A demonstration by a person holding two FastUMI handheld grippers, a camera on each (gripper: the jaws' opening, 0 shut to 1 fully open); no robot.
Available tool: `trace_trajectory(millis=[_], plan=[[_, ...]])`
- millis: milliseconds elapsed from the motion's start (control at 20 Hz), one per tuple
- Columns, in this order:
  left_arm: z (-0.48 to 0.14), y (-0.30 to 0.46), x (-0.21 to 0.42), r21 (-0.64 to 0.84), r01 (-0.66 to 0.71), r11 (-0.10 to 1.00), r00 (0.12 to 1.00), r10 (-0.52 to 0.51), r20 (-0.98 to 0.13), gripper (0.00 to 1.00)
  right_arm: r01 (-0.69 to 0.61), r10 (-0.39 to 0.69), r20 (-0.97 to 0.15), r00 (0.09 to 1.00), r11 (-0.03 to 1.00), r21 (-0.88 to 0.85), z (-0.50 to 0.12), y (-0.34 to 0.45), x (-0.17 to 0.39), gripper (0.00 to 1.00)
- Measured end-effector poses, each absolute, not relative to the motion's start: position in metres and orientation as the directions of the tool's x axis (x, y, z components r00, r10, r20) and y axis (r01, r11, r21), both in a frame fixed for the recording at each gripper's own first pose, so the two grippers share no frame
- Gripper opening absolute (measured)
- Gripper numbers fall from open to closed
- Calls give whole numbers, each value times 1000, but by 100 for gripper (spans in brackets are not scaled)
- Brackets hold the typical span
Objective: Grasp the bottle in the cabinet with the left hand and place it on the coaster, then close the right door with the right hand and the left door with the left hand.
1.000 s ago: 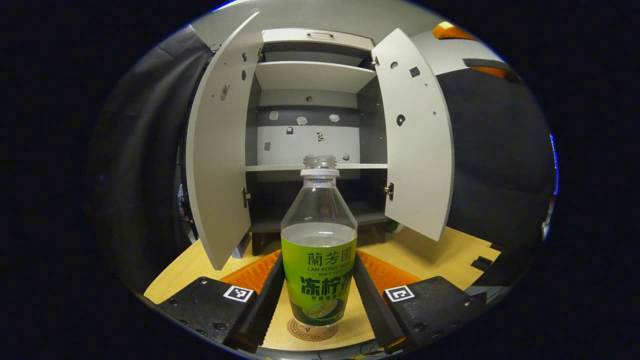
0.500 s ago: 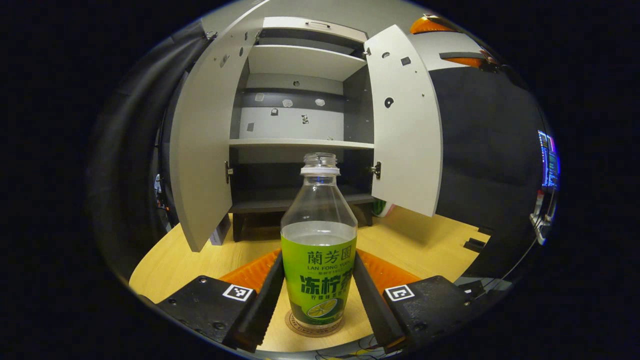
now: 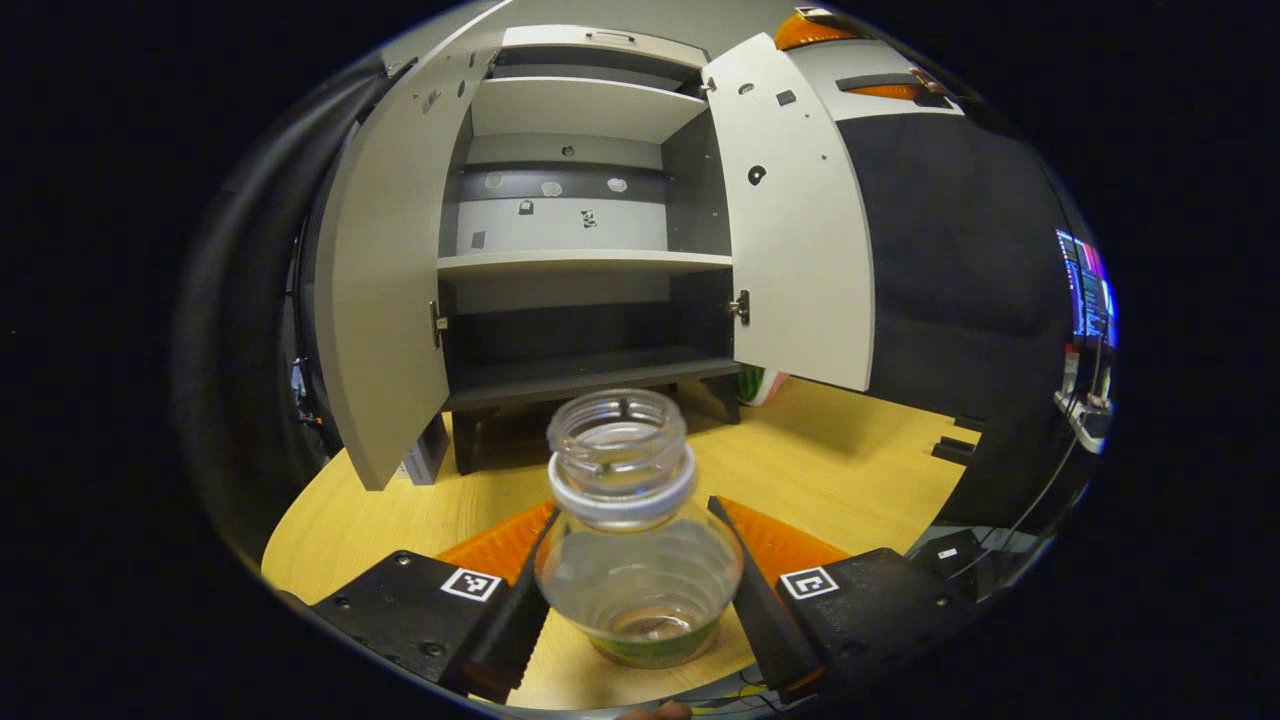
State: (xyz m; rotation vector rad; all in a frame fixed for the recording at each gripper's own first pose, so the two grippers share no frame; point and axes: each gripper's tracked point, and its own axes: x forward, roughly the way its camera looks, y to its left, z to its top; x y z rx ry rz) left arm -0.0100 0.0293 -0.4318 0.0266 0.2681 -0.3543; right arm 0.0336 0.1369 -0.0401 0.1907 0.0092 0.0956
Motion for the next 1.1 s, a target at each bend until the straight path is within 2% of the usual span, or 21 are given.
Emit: trace_trajectory(millis=[150,350,900,1100], plan=[[-420,25,-12,-54,377,925,892,-378,-248,86,-87,91,-13,996,978,189,-46,135,40,100],[-432,24,-6,-64,366,928,889,-369,-271,86,-96,102,-18,995,976,196,-50,134,44,100],[-438,20,-5,-18,311,950,899,-300,-319,86,-117,129,-54,990,976,184,-66,98,50,100],[-422,25,-5,10,291,957,908,-273,-318,86,-126,139,-65,988,978,169,-75,89,53,100]])
